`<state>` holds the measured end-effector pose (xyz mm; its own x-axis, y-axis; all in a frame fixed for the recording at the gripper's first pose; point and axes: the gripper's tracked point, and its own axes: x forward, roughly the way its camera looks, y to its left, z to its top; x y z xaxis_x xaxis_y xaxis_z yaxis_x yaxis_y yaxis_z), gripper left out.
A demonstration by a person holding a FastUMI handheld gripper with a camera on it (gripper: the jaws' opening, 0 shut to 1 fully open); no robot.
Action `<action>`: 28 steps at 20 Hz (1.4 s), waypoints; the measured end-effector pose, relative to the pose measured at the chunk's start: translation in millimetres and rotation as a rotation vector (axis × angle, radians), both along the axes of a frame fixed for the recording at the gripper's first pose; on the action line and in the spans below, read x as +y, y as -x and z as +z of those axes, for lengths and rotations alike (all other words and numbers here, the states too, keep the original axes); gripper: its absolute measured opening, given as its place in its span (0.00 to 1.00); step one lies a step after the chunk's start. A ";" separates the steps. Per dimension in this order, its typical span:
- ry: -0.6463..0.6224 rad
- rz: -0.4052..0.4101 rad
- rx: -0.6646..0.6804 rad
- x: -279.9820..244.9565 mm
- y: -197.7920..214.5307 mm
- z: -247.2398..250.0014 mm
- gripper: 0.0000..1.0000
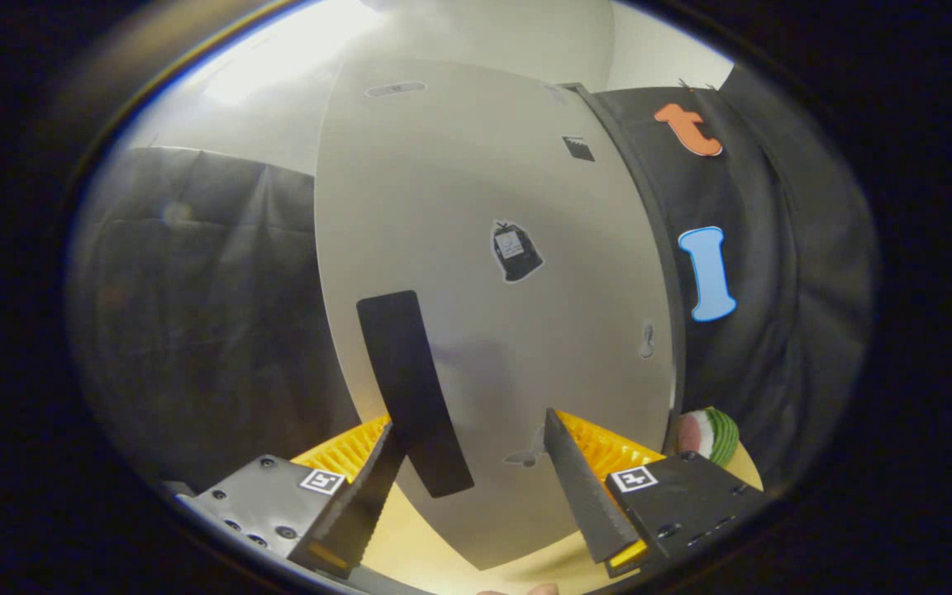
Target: Open the shoe cabinet door, grab the shoes and put them into the shoe cabinet, then close the shoe cabinet door.
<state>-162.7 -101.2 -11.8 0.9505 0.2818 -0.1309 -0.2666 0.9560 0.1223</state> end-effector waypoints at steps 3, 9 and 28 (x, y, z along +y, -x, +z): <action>0.028 -0.016 -0.030 13.0 -14.2 -2.5 1.00; 0.059 -0.057 -0.055 38.2 -49.0 -7.3 1.00; 0.082 -0.223 -0.096 85.7 -130.1 -24.5 1.00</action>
